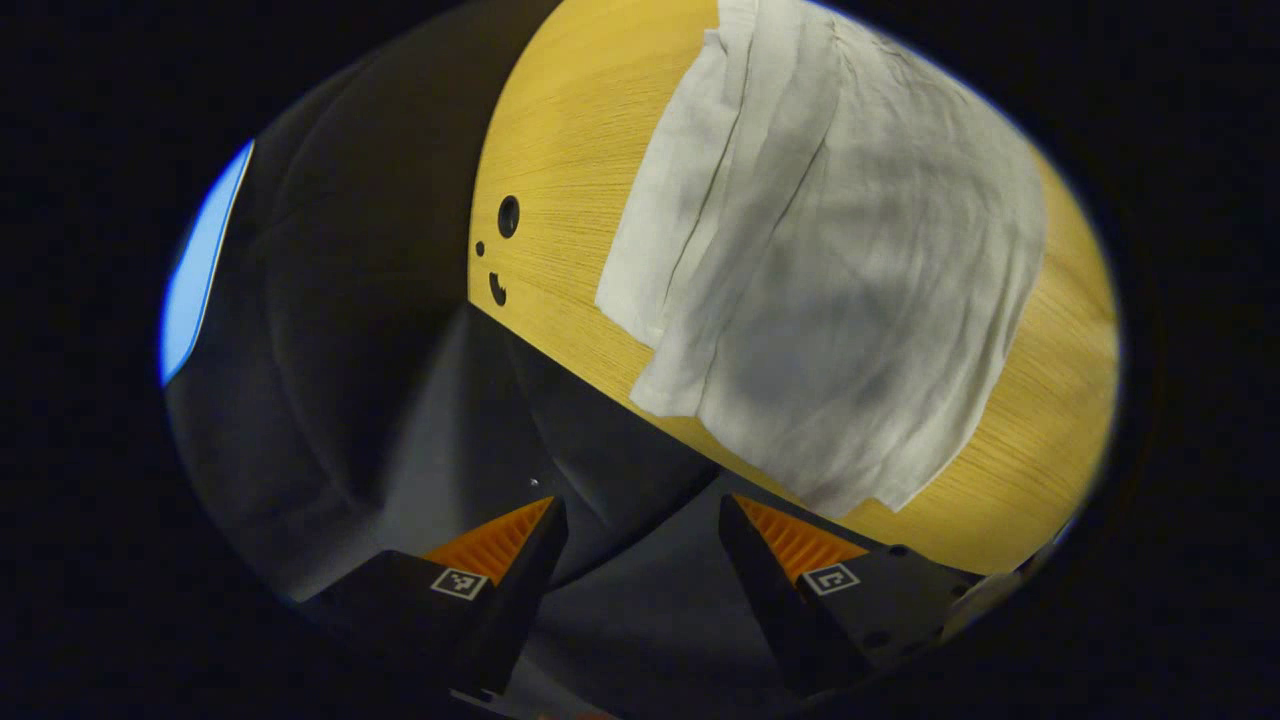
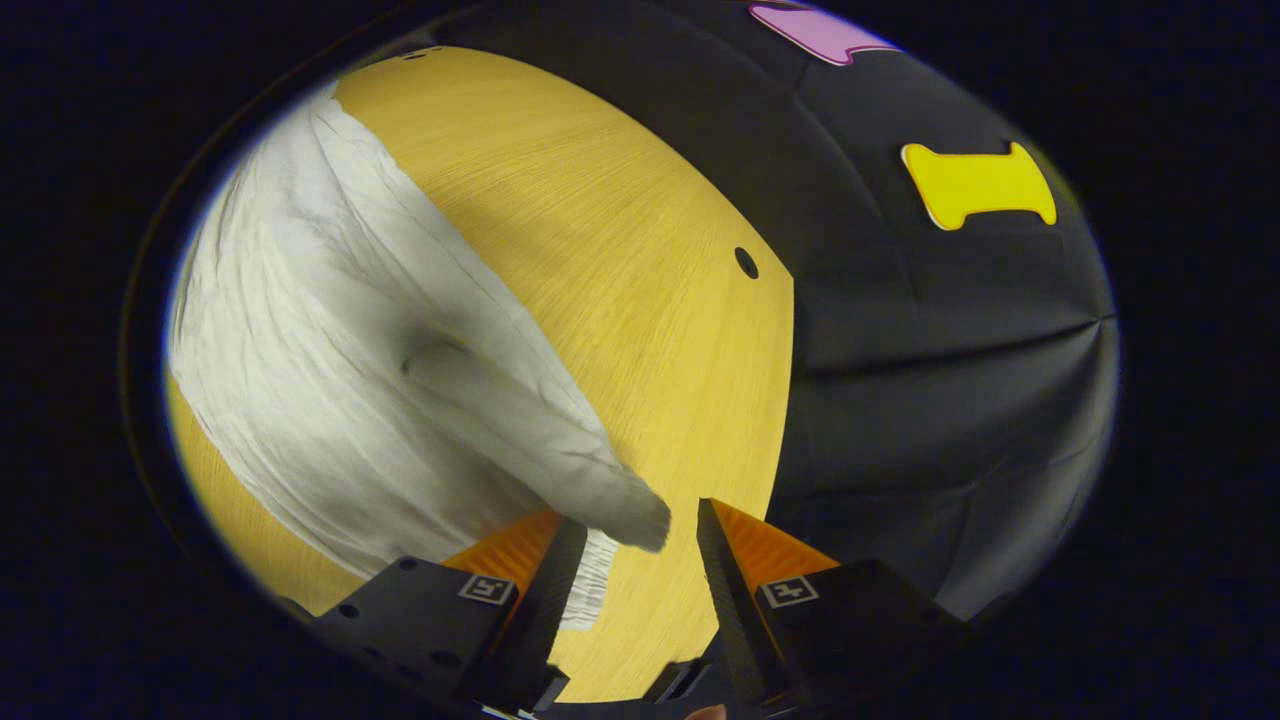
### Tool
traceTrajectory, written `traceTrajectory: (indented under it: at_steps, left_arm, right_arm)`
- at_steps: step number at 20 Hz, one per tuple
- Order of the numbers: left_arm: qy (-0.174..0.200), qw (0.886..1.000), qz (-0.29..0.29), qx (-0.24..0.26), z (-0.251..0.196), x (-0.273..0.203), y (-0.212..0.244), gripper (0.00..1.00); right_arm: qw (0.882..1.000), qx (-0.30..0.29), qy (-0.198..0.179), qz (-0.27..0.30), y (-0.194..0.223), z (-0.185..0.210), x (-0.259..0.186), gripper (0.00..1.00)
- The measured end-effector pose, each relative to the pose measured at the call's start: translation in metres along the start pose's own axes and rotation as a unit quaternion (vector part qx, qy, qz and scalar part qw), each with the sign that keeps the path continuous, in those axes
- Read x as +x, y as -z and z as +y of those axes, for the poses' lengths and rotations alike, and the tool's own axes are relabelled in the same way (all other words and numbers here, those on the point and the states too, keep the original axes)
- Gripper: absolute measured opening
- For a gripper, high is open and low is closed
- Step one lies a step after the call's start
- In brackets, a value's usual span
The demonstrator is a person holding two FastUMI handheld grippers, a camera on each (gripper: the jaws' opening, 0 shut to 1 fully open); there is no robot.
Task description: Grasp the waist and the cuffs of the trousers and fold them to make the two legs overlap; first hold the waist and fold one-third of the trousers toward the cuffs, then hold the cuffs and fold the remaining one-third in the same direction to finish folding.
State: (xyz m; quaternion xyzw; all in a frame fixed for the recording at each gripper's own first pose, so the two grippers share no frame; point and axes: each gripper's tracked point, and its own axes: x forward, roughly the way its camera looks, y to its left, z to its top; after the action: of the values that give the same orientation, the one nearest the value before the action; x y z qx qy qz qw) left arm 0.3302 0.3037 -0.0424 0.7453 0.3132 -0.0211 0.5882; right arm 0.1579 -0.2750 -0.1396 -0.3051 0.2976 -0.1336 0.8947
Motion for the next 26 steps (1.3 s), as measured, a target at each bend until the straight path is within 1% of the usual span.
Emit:
traceTrajectory:
  at_steps: [2, 3, 4, 5, 6, 7, 8, 9, 12, 15, 16, 17, 18, 22, 25, 26]
  left_arm:
    - [-0.005, 0.999, -0.017, -0.044, -0.006, -0.015, -0.003, 0.98]
    - [-0.013, 0.997, -0.034, -0.068, -0.007, -0.025, -0.008, 0.98]
    - [-0.028, 0.993, -0.061, -0.092, -0.006, -0.041, -0.017, 0.98]
    - [-0.038, 0.989, -0.087, -0.115, -0.006, -0.057, -0.029, 0.97]
    - [-0.048, 0.983, -0.111, -0.140, -0.007, -0.075, -0.039, 0.97]
    - [-0.056, 0.976, -0.132, -0.164, -0.008, -0.092, -0.048, 0.97]
    - [-0.062, 0.968, -0.149, -0.192, -0.010, -0.106, -0.056, 0.97]
    - [-0.060, 0.960, -0.162, -0.219, -0.016, -0.118, -0.063, 0.97]
    - [-0.041, 0.932, -0.190, -0.306, -0.031, -0.141, -0.081, 0.96]
    - [-0.009, 0.897, -0.204, -0.392, -0.040, -0.154, -0.092, 0.96]
    - [0.008, 0.882, -0.206, -0.423, -0.044, -0.156, -0.097, 0.96]
    - [0.023, 0.863, -0.212, -0.457, -0.047, -0.159, -0.103, 0.96]
    - [0.040, 0.842, -0.220, -0.491, -0.050, -0.161, -0.108, 0.96]
    - [0.100, 0.742, -0.248, -0.614, -0.055, -0.166, -0.126, 0.96]
    - [0.142, 0.673, -0.245, -0.683, -0.068, -0.169, -0.129, 0.97]
    - [0.153, 0.653, -0.243, -0.701, -0.071, -0.172, -0.128, 0.97]
  right_arm:
    - [1.000, 0.030, 0.008, 0.001, 0.017, -0.012, -0.010, 0.74]
    - [0.998, 0.062, 0.006, -0.002, 0.025, -0.014, -0.015, 0.75]
    - [0.994, 0.109, 0.001, -0.008, 0.030, -0.013, -0.023, 0.74]
    - [0.986, 0.164, -0.011, -0.016, 0.033, -0.010, -0.030, 0.74]
    - [0.974, 0.222, -0.021, -0.025, 0.034, -0.007, -0.039, 0.77]
    - [0.960, 0.277, -0.034, -0.032, 0.036, -0.002, -0.045, 0.71]
    - [0.943, 0.326, -0.045, -0.039, 0.037, 0.003, -0.050, 0.74]
    - [0.928, 0.366, -0.055, -0.045, 0.038, 0.008, -0.055, 0.75]
    - [0.885, 0.458, -0.073, -0.051, 0.040, 0.024, -0.072, 0.78]
    - [0.839, 0.533, -0.096, -0.053, 0.035, 0.041, -0.083, 0.80]
    - [0.825, 0.554, -0.098, -0.048, 0.033, 0.045, -0.083, 0.81]
    - [0.814, 0.571, -0.096, -0.043, 0.037, 0.048, -0.083, 0.83]
    - [0.805, 0.584, -0.091, -0.040, 0.038, 0.050, -0.082, 0.86]
    - [0.772, 0.629, -0.090, -0.022, 0.038, 0.063, -0.074, 0.87]
    - [0.751, 0.653, -0.094, -0.007, 0.040, 0.073, -0.060, 0.87]
    - [0.745, 0.660, -0.095, -0.003, 0.040, 0.076, -0.057, 0.87]
